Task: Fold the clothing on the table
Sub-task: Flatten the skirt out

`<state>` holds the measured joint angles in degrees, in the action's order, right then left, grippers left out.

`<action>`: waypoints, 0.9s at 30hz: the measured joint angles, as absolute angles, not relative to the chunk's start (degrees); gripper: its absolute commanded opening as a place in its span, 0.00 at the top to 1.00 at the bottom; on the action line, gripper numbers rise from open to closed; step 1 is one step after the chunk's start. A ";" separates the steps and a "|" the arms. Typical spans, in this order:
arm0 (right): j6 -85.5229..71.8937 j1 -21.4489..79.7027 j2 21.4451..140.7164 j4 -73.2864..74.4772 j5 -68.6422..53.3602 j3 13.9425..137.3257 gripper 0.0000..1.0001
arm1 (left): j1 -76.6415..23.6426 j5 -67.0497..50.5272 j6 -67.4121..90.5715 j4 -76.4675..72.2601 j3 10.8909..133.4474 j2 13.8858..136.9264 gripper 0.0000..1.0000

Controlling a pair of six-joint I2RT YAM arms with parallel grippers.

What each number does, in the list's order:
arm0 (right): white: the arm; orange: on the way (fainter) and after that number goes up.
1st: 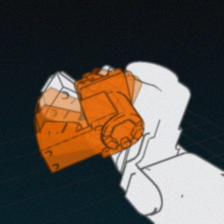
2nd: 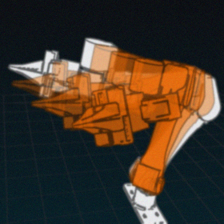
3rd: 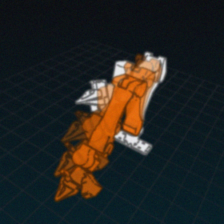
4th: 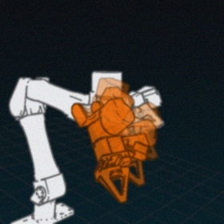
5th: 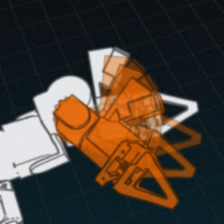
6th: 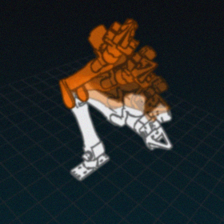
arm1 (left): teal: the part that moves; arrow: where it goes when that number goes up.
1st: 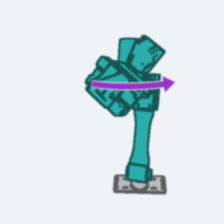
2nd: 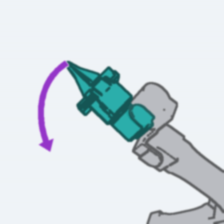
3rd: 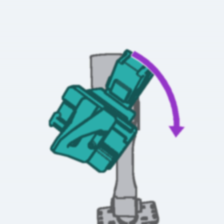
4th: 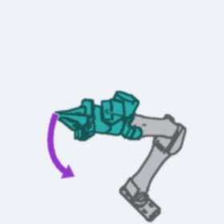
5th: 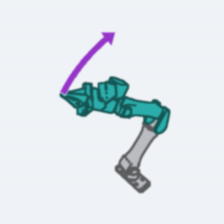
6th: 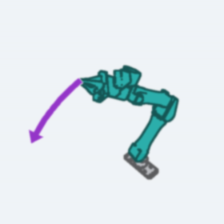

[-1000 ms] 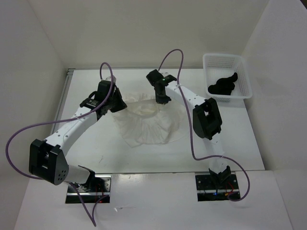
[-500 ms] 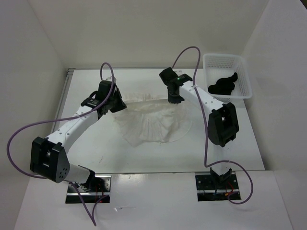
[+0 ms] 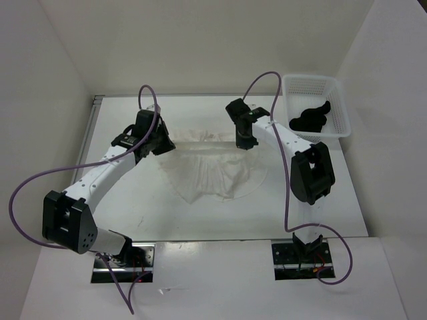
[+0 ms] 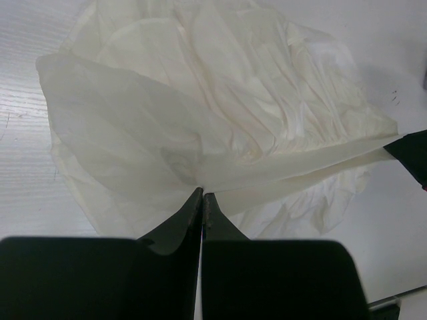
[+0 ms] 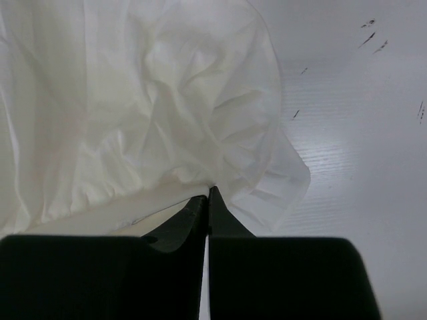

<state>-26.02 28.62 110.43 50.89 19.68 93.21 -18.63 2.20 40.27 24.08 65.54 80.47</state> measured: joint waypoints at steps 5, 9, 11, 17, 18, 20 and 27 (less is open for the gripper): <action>-26.13 28.62 109.80 50.78 19.66 93.23 1.00 | -18.61 2.20 39.46 24.51 65.95 80.49 1.00; -26.06 28.62 106.94 51.96 19.57 95.00 1.00 | -18.37 2.31 37.65 27.18 69.69 81.01 1.00; -25.96 28.62 104.73 52.36 19.40 96.84 0.96 | -18.24 2.52 36.60 28.10 73.01 81.25 1.00; -25.34 28.49 100.36 52.90 16.60 99.33 0.90 | -17.80 3.01 34.68 28.10 78.54 81.06 1.00; -25.32 28.45 100.33 52.80 16.03 99.00 0.89 | -17.76 2.96 34.68 28.25 78.17 81.06 1.00; -25.12 28.34 100.36 52.47 14.87 96.84 0.82 | -17.74 2.85 34.72 28.29 76.71 81.03 1.00; -24.77 28.34 100.77 52.60 10.39 90.06 0.73 | -17.72 2.46 34.87 29.45 72.84 81.21 1.00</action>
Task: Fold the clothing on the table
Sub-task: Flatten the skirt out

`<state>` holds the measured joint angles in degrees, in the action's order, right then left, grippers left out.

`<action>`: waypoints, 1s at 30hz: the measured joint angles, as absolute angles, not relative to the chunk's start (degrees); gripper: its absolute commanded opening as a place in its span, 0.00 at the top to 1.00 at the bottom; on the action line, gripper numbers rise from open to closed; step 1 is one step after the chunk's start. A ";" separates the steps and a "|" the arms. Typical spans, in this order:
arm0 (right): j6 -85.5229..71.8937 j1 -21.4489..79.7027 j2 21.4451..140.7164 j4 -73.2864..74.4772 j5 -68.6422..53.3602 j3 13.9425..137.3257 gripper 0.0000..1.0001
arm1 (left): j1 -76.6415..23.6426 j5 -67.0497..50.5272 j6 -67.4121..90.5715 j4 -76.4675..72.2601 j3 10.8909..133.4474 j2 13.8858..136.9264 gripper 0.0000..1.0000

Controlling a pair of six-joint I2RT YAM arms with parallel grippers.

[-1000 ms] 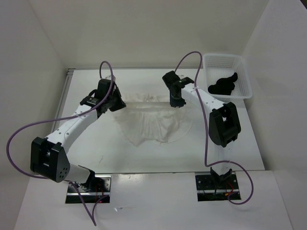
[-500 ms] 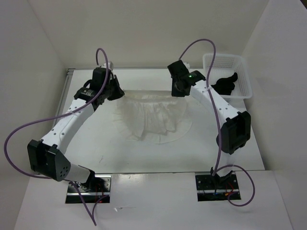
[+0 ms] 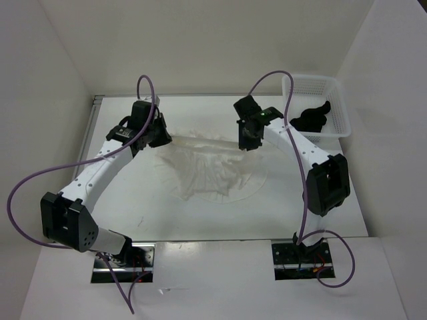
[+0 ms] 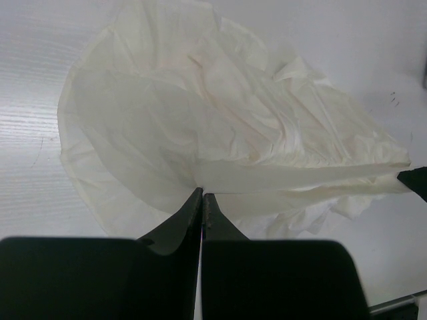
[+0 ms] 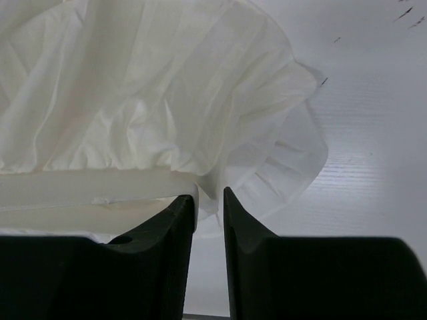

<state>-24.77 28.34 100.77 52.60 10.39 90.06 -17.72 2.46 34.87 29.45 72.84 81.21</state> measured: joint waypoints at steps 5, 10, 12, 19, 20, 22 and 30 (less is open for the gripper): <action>-24.75 28.34 100.77 52.27 9.13 89.38 0.84 | -17.69 2.44 34.87 29.39 72.84 81.21 1.00; -24.62 28.34 100.73 52.36 7.99 89.19 0.83 | -17.69 2.26 34.87 29.21 72.84 81.28 1.00; -24.60 28.34 100.60 52.53 7.40 89.19 0.76 | -17.67 2.42 34.87 29.17 72.84 81.41 1.00; -24.16 28.34 99.37 54.94 4.84 89.19 0.59 | -17.30 3.31 34.85 29.08 72.62 82.67 1.00; -24.12 28.34 99.33 55.22 4.56 89.19 0.59 | -17.26 3.44 34.85 29.08 72.60 82.81 1.00; -24.10 28.34 99.29 55.81 4.01 89.21 0.58 | -17.21 3.64 34.85 28.97 72.38 83.05 1.00; -24.12 28.34 99.15 57.23 2.44 89.95 0.84 | -17.17 3.73 34.87 28.62 71.61 83.24 1.00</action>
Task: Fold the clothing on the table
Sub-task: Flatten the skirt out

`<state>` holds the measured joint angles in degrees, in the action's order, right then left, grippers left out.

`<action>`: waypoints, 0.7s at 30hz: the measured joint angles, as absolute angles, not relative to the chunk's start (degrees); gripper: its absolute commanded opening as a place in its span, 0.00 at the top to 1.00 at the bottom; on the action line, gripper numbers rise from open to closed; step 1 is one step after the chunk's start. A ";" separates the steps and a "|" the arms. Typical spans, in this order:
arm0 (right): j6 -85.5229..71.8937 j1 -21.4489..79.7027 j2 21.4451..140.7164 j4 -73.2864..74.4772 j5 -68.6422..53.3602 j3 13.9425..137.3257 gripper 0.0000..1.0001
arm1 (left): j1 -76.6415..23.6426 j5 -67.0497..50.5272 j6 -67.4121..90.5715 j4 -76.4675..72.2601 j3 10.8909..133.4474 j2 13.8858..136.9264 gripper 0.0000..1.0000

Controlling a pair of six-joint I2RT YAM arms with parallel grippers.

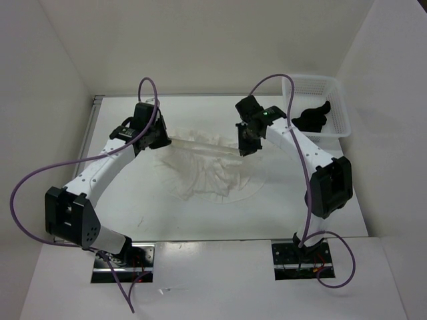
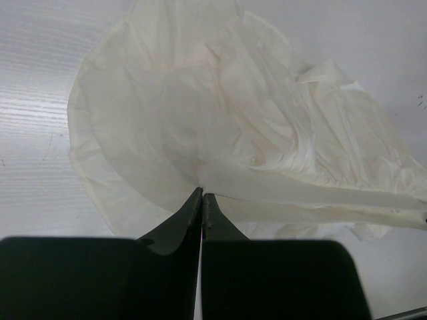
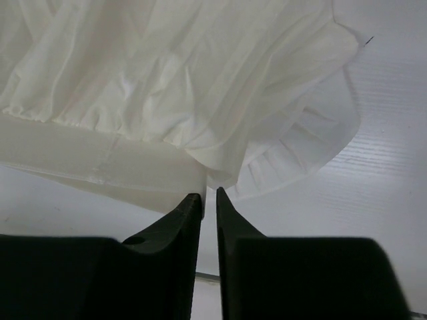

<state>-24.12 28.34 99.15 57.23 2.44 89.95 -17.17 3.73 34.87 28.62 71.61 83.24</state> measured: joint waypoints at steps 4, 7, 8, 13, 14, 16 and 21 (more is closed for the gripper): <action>-24.43 28.36 99.13 57.39 1.61 91.09 1.00 | -17.17 3.73 34.87 28.45 71.55 83.24 1.00; -24.62 28.69 99.13 58.06 1.91 91.92 1.00 | -17.17 3.73 34.87 28.40 71.55 83.24 1.00; -24.62 28.88 99.13 58.41 2.33 92.38 1.00 | -17.17 3.70 34.85 28.42 71.55 83.22 1.00; -24.88 30.57 96.82 59.99 6.17 95.53 1.00 | -17.08 0.95 33.26 31.94 73.41 82.04 1.00; -24.49 30.79 95.29 60.05 6.48 96.09 1.00 | -17.08 0.23 32.80 32.77 74.35 81.28 1.00; -23.86 30.83 91.92 60.01 6.46 97.19 1.00 | -16.99 -1.89 31.24 34.33 76.55 78.65 1.00; -22.11 31.44 81.67 59.90 4.69 99.48 1.00 | -16.91 -9.63 27.22 37.63 80.84 68.73 1.00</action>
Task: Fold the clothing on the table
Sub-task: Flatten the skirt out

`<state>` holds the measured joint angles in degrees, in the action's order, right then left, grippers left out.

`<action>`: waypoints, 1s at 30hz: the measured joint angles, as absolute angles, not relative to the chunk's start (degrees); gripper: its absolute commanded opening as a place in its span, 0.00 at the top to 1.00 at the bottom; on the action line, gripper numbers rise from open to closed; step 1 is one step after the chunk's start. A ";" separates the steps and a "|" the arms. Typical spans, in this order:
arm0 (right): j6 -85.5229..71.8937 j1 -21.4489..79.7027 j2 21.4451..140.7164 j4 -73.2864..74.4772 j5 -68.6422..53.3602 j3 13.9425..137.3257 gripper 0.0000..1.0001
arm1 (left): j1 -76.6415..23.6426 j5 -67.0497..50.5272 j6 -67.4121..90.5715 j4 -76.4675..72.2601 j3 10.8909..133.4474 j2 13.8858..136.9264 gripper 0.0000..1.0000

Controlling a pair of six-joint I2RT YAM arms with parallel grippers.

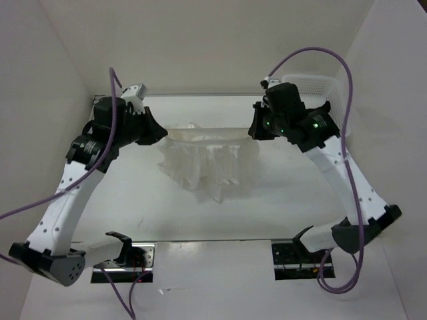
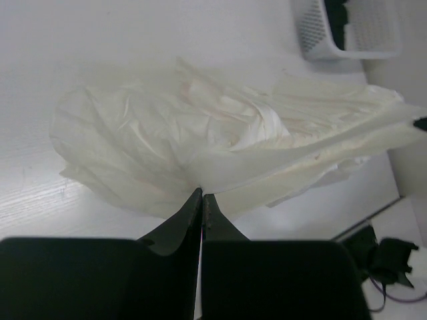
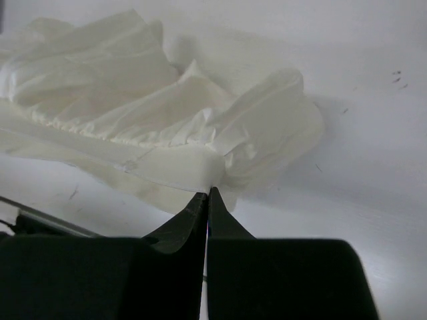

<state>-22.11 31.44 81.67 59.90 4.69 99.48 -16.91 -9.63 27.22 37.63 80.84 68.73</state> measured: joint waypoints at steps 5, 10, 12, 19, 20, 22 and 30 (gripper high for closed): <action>-21.32 33.91 72.01 59.94 2.92 99.39 1.00 | -16.91 -17.45 25.56 40.95 80.18 59.70 1.00; -22.20 34.15 64.62 58.30 -0.34 89.43 1.00 | -16.91 -20.88 25.74 41.85 74.83 56.05 1.00; -22.87 34.13 65.06 57.52 -1.17 84.97 1.00 | -16.91 -19.77 25.85 42.02 71.83 58.02 1.00; -22.94 26.76 82.46 49.87 -2.04 79.46 1.00 | -16.80 -12.38 25.71 39.59 70.48 83.02 1.00; -22.61 25.19 85.49 49.47 -2.15 80.73 1.00 | -16.75 -11.68 25.67 39.79 72.79 87.35 1.00; -21.76 22.65 92.60 49.23 -1.52 86.89 1.00 | -16.58 -10.63 25.41 39.77 79.48 95.07 1.00; -18.94 15.53 118.19 54.19 0.91 139.98 1.00 | -10.13 -11.46 24.16 44.53 132.35 116.86 1.00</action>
<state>-18.94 15.53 118.19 54.19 0.91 139.98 -10.13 -11.46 24.16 44.53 132.35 116.86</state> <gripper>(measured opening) 0.004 0.003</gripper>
